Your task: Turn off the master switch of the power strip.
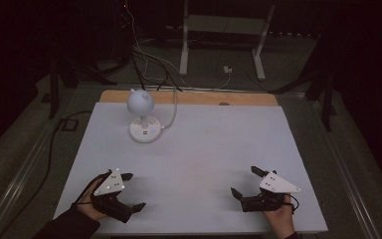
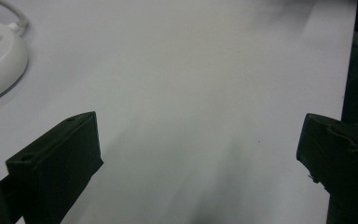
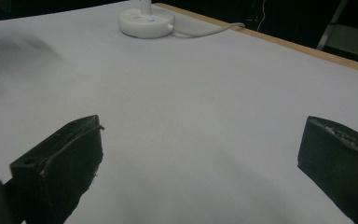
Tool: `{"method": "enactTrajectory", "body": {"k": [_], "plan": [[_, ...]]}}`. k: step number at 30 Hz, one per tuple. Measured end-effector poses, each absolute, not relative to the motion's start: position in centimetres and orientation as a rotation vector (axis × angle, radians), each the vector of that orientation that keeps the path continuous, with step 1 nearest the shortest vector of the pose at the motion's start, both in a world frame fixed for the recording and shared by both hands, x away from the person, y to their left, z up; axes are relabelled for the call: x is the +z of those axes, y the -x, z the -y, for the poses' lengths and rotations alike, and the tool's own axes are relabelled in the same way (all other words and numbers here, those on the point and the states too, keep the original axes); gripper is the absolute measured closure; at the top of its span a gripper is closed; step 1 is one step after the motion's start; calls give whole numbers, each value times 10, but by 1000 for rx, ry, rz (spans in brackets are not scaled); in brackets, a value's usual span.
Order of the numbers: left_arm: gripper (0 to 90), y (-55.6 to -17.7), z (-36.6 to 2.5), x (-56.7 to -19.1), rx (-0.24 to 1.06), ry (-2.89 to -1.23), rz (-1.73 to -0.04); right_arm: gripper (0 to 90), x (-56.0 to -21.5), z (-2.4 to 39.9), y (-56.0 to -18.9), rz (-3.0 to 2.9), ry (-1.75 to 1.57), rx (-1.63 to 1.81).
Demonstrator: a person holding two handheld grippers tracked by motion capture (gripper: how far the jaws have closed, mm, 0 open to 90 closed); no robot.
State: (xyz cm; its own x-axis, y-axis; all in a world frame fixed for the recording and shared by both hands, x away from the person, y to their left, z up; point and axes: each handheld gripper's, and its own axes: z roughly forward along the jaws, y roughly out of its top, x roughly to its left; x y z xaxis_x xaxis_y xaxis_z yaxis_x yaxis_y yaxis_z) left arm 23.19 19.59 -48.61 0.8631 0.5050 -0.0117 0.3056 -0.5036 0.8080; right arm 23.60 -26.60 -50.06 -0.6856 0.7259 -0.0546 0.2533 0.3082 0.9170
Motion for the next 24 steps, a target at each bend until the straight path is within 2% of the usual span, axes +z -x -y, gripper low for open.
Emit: {"method": "enactTrajectory", "body": {"k": [24], "plan": [[3,-260,-179,-467,286,-2110,-549,0,-500,268,-235,-2104,-870,1365]]}}
